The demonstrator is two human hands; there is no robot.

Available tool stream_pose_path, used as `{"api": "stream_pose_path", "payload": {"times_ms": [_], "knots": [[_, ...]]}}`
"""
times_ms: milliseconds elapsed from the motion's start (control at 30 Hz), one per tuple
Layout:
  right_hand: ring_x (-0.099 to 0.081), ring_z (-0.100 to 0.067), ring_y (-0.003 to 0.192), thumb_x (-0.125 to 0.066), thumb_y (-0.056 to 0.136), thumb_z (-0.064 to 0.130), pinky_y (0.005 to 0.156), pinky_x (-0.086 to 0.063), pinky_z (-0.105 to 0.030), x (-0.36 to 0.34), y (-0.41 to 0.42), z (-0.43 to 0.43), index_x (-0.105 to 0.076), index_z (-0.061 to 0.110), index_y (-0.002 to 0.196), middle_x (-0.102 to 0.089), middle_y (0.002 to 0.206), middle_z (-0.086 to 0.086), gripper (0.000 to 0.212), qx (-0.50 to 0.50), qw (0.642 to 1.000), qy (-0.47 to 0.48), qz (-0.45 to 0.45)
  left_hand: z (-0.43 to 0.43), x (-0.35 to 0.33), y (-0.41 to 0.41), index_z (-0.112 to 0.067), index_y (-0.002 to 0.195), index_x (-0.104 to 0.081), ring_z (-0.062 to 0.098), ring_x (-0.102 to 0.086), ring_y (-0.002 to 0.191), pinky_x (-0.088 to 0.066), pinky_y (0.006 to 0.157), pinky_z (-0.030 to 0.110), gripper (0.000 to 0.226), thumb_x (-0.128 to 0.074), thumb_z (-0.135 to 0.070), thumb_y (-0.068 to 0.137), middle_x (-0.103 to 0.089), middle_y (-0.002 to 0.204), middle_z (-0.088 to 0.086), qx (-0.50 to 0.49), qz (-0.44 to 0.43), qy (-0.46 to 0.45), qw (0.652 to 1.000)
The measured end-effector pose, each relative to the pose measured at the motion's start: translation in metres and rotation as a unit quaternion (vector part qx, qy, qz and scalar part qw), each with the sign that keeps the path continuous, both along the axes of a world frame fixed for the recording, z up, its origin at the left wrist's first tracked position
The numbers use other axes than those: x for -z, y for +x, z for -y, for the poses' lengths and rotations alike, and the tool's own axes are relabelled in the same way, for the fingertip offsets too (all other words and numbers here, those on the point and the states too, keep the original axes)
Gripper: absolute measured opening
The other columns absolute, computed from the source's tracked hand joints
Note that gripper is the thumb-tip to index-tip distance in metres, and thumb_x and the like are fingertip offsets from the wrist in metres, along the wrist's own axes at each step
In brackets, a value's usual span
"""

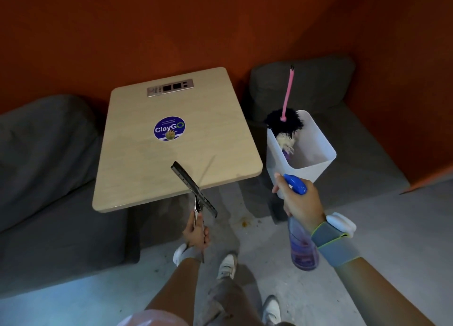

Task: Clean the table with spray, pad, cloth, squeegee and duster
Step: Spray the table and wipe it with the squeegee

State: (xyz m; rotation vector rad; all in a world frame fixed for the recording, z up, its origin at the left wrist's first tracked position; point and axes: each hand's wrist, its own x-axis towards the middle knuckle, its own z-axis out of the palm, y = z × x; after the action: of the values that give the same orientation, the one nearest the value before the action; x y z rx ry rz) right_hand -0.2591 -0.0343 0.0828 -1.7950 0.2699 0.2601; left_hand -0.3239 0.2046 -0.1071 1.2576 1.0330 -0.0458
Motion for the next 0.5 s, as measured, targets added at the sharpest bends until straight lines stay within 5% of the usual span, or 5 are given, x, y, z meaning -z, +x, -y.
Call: {"api": "stream_pose_path", "payload": {"times_ms": [300, 500], "knots": [[-0.048, -0.015, 0.054, -0.061, 0.09, 0.047, 0.061, -0.041, -0.03, 0.007, -0.003, -0.002, -0.064, 0.021, 0.062, -0.053, 0.048, 0.008, 0.038, 0.004, 1.0, 0.002, -0.008, -0.005, -0.002, 0.001, -0.042, 0.137, -0.044, 0.011, -0.033, 0.038, -0.028, 0.042, 0.018, 0.042, -0.053, -0.032, 0.097, -0.041, 0.048, 0.0, 0.02, -0.003, 0.02, 1.0], [-0.049, -0.013, 0.056, -0.06, 0.091, 0.043, 0.062, -0.043, -0.029, 0.005, -0.01, 0.004, -0.063, 0.019, 0.065, -0.054, 0.051, 0.007, 0.036, 0.007, 1.0, 0.01, -0.006, 0.019, -0.017, 0.023, -0.045, 0.119, -0.056, 0.01, -0.037, 0.038, -0.032, 0.039, 0.018, 0.025, -0.052, -0.035, 0.097, -0.043, 0.055, 0.003, 0.119, 0.022, 0.047, 0.992]]}}
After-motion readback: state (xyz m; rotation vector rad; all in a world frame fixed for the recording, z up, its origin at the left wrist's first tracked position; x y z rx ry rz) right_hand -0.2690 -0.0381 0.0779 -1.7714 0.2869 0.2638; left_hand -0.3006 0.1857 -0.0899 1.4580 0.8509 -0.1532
